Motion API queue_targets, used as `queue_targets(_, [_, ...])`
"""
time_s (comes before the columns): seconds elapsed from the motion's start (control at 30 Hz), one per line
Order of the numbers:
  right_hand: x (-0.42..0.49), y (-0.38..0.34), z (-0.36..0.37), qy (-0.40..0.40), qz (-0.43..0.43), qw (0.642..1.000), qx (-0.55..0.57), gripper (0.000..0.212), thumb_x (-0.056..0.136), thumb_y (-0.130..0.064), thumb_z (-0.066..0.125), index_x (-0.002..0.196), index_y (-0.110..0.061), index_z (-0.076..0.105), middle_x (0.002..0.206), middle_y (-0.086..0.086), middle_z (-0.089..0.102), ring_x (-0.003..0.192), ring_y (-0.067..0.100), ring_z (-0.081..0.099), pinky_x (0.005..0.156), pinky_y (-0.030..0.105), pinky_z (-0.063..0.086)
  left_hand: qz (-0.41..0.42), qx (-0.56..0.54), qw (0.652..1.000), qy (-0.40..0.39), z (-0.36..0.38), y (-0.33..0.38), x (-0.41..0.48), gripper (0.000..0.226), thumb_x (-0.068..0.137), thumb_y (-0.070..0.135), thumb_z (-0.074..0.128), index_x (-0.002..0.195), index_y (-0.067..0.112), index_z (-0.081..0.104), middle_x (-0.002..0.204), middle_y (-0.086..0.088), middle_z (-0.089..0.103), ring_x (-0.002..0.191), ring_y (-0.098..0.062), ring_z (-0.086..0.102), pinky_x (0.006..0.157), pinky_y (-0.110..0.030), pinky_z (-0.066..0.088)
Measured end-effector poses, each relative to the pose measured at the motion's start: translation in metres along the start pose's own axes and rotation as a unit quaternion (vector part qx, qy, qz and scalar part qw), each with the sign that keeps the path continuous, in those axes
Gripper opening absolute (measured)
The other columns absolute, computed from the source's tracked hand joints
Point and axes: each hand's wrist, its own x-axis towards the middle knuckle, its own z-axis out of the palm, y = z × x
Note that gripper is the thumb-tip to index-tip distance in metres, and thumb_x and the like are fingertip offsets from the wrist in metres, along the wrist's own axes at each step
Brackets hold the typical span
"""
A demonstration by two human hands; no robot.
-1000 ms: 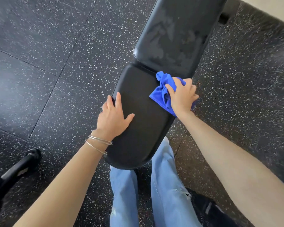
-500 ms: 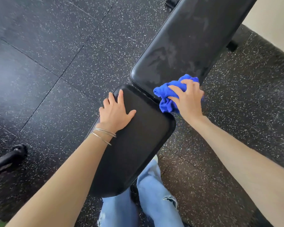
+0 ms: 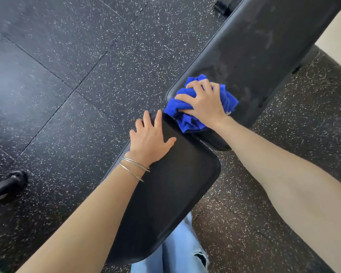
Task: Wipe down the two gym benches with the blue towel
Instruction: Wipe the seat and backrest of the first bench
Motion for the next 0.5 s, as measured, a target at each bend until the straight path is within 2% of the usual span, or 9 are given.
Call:
queue_targets(0.07, [-0.004,0.001,-0.001,-0.003,0.085,0.996,0.017,0.027,0.077,-0.052,0.06,0.1,-0.038,0.065,0.107,0.001,0.062,0.096,0.025,0.045,0.073,0.043,0.042,0.027,0.005,1.0,-0.011,-0.005,-0.004,0.003,0.084,0.085,0.059,0.049,0.149,0.02,0.011,0.155,-0.013,0.012,0.134,-0.036,0.025,0.099,-0.052,0.037])
queue_targets(0.13, [-0.015,0.012,-0.008,-0.002,0.183,0.983,0.001,0.029,0.078,-0.05,0.059,0.103,-0.036,0.066,0.109,0.004,0.061,0.097,0.03,0.05,0.073,0.046,0.044,0.052,0.002,0.998,-0.023,-0.008,-0.008,0.005,0.08,0.086,0.057,0.048,0.149,0.019,0.014,0.154,-0.011,0.013,0.134,-0.035,0.025,0.099,-0.052,0.037])
queue_targets(0.3, [-0.077,0.006,-0.033,-0.055,0.388,0.92,-0.018,0.042,0.085,-0.05,0.046,0.116,-0.028,0.062,0.12,0.013,0.054,0.103,0.039,0.049,0.076,0.048,0.04,0.07,-0.013,0.997,-0.03,-0.01,-0.013,0.005,0.079,0.087,0.054,0.05,0.147,0.015,0.017,0.154,-0.013,0.014,0.134,-0.036,0.023,0.101,-0.05,0.036])
queue_targets(0.37, [-0.094,-0.015,-0.035,-0.058,0.395,0.916,-0.034,0.043,0.085,-0.049,0.042,0.114,-0.026,0.063,0.117,0.015,0.055,0.1,0.036,0.047,0.073,0.047,0.039,0.073,-0.008,0.997,-0.032,-0.009,-0.011,0.003,0.081,0.086,0.055,0.05,0.147,0.014,0.017,0.155,-0.015,0.011,0.136,-0.038,0.021,0.103,-0.051,0.033])
queue_targets(0.5, [-0.074,-0.034,-0.023,-0.041,0.297,0.949,-0.092,0.036,0.082,-0.046,0.042,0.102,-0.028,0.066,0.106,0.012,0.061,0.092,0.026,0.035,0.066,0.043,0.043,0.081,-0.007,0.996,-0.035,-0.008,-0.012,0.003,0.083,0.085,0.056,0.051,0.147,0.014,0.016,0.155,-0.015,0.01,0.135,-0.038,0.022,0.103,-0.051,0.034])
